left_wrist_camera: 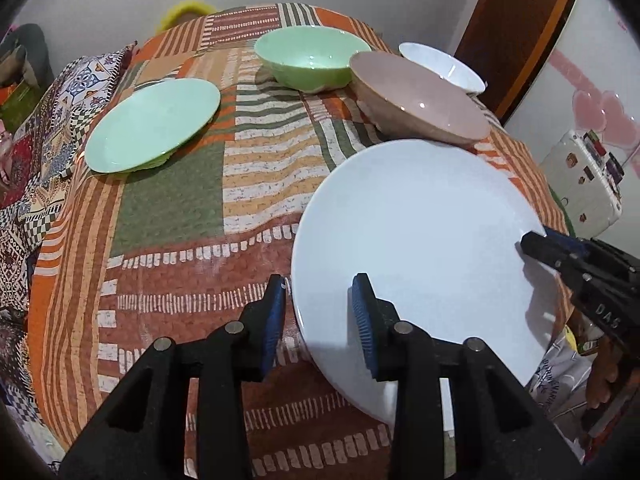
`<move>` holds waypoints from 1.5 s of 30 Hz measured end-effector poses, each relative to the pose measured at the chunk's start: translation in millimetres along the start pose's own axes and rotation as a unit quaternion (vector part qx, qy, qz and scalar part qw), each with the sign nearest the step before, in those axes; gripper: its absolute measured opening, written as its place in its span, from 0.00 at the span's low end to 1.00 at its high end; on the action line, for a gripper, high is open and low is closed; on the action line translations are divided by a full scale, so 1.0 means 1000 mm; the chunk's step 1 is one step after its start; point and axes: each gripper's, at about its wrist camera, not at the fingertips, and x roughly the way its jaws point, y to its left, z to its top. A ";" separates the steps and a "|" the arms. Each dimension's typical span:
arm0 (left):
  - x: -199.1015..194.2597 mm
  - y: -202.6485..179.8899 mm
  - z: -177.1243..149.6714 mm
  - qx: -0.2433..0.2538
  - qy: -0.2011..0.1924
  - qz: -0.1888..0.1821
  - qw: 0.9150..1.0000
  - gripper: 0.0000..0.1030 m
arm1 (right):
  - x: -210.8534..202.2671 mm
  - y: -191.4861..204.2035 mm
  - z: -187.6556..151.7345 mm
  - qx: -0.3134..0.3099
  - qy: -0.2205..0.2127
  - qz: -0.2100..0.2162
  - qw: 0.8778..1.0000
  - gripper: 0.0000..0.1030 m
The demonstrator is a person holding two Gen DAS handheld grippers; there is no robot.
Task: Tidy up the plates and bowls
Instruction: 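Carry the white plate and lower it onto the purple plate, then grasp the mint green plate rim with both tools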
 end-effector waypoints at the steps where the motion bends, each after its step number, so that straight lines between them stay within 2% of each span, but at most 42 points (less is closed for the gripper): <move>1: -0.002 0.001 0.000 -0.002 -0.003 0.000 1.000 0.37 | 0.001 0.000 0.000 -0.003 0.005 0.001 1.000 0.23; 7: -0.016 0.011 0.004 -0.015 -0.018 -0.001 1.000 0.38 | -0.002 -0.001 -0.002 -0.016 0.012 0.003 1.000 0.23; 10: -0.027 0.017 0.007 -0.020 -0.031 0.003 0.999 0.39 | -0.012 0.001 0.003 -0.019 0.000 -0.006 1.000 0.23; 13: -0.042 0.025 0.013 -0.025 -0.053 0.008 0.998 0.46 | -0.026 0.007 0.014 -0.025 -0.023 -0.001 0.999 0.24; 15: -0.053 0.032 0.018 -0.028 -0.070 0.016 0.997 0.52 | -0.034 0.015 0.022 -0.033 -0.037 0.006 0.999 0.28; 20: -0.081 0.054 0.034 -0.031 -0.118 0.047 0.991 0.56 | -0.046 0.044 0.051 -0.049 -0.075 0.049 0.995 0.38; 22: -0.091 0.068 0.041 -0.033 -0.140 0.072 0.987 0.57 | -0.045 0.056 0.064 -0.050 -0.084 0.070 0.993 0.41; 26: -0.104 0.097 0.053 -0.041 -0.168 0.114 0.978 0.70 | -0.033 0.077 0.092 -0.042 -0.089 0.108 0.989 0.47; 28: -0.106 0.114 0.060 -0.047 -0.176 0.127 0.975 0.71 | -0.023 0.085 0.104 -0.037 -0.088 0.119 0.988 0.48; 30: -0.104 0.129 0.067 -0.048 -0.176 0.139 0.973 0.80 | -0.011 0.096 0.115 -0.035 -0.082 0.128 0.988 0.48; 32: -0.100 0.146 0.074 -0.052 -0.177 0.145 0.972 0.83 | 0.004 0.109 0.126 -0.034 -0.072 0.137 0.987 0.48; 40: -0.055 0.199 0.098 -0.048 -0.137 0.132 0.981 0.83 | 0.068 0.136 0.150 -0.012 -0.014 0.140 0.990 0.48; 45: -0.018 0.226 0.107 -0.057 -0.111 0.116 0.985 0.83 | 0.101 0.153 0.156 -0.025 0.012 0.122 0.992 0.48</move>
